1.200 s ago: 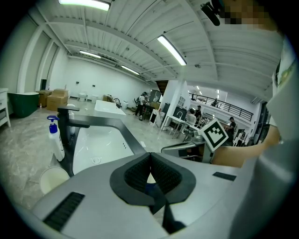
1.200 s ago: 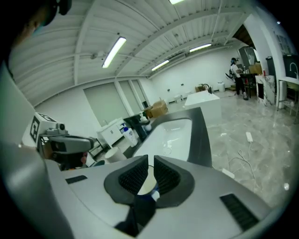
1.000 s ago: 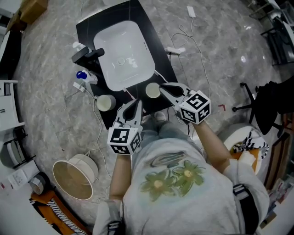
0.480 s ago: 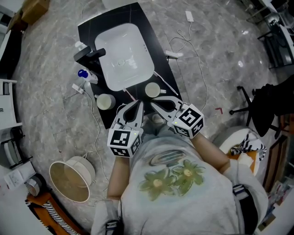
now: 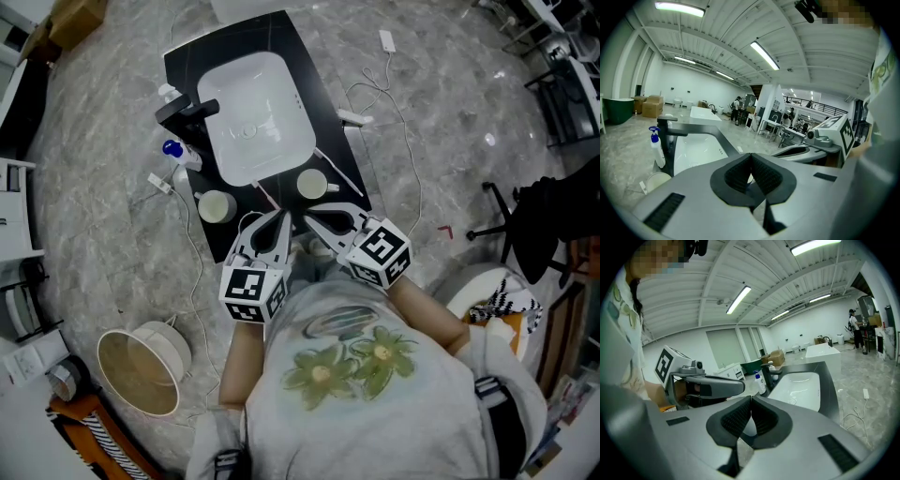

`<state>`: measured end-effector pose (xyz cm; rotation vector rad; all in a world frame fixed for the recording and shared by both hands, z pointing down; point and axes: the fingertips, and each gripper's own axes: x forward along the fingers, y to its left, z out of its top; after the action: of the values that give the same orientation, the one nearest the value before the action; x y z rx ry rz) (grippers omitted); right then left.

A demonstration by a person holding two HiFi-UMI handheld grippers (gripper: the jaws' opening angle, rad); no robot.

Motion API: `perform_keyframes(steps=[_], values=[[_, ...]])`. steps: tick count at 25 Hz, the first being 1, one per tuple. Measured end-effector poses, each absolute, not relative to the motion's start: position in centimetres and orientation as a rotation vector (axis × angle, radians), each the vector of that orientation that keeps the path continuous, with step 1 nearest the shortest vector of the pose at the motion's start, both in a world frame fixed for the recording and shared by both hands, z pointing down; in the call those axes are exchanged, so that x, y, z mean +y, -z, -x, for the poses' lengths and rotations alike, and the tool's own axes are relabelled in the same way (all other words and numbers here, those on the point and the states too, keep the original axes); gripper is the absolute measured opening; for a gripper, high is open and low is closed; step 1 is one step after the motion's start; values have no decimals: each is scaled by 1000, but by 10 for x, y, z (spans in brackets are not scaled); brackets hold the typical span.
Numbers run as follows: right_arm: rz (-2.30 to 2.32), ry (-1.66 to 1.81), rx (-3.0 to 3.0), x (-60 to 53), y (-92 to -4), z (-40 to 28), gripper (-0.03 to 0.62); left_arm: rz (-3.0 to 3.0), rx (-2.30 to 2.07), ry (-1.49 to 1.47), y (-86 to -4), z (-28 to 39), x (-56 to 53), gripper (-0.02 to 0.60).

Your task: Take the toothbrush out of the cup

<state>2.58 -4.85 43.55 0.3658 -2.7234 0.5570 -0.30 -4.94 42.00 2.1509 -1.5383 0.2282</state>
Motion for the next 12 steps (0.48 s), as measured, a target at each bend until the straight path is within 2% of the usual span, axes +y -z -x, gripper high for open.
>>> perform_keyframes(steps=[12], values=[[-398,-531,-2665,-46,-448,-33,41,-2129,-1540,-220,-429,4,-41,18]])
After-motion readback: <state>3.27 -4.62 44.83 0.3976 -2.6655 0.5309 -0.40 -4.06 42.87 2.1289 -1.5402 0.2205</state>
